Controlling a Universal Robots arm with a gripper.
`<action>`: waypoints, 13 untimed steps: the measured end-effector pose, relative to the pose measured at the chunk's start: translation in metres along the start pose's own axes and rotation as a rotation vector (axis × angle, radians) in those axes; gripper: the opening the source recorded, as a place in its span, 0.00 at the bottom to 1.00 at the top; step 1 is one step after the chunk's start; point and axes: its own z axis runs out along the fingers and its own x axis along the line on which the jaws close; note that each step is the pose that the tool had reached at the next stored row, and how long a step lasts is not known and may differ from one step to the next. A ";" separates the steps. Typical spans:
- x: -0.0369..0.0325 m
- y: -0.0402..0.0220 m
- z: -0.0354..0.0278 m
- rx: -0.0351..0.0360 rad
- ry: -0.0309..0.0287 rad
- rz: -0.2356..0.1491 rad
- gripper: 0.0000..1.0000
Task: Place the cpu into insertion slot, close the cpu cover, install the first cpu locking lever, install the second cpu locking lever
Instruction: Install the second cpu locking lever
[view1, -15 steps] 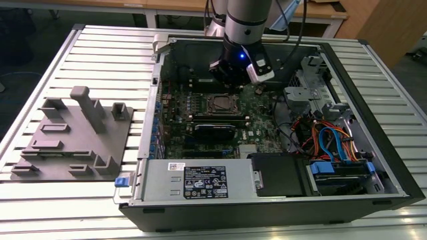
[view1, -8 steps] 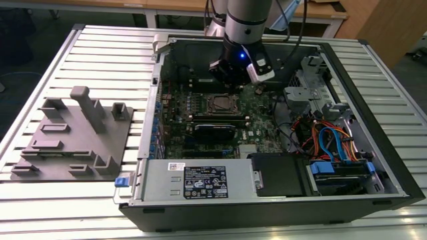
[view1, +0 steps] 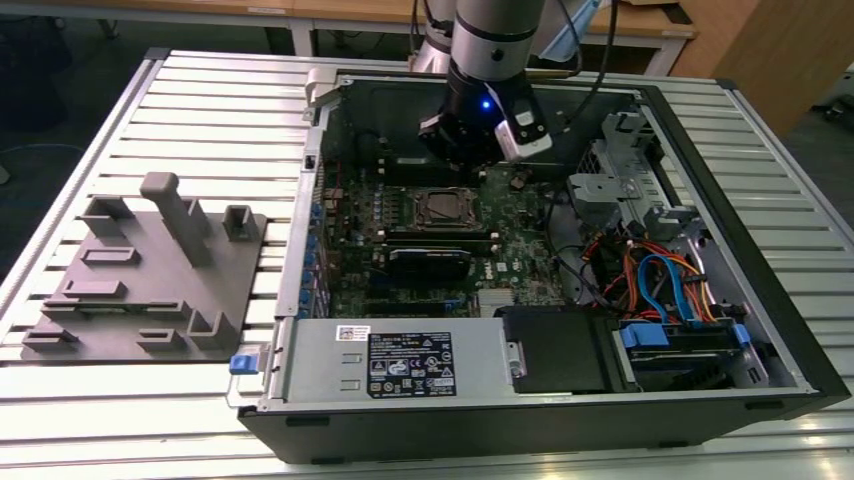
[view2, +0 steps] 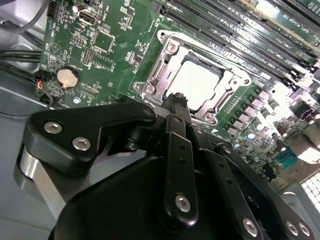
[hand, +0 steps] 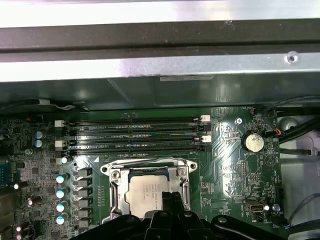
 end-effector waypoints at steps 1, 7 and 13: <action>0.0000 -0.0004 0.0000 0.0001 0.0001 0.000 0.10; -0.0003 -0.0053 0.0002 0.0002 0.0001 0.000 0.10; -0.0006 -0.0116 0.0000 0.0001 0.0000 0.000 0.10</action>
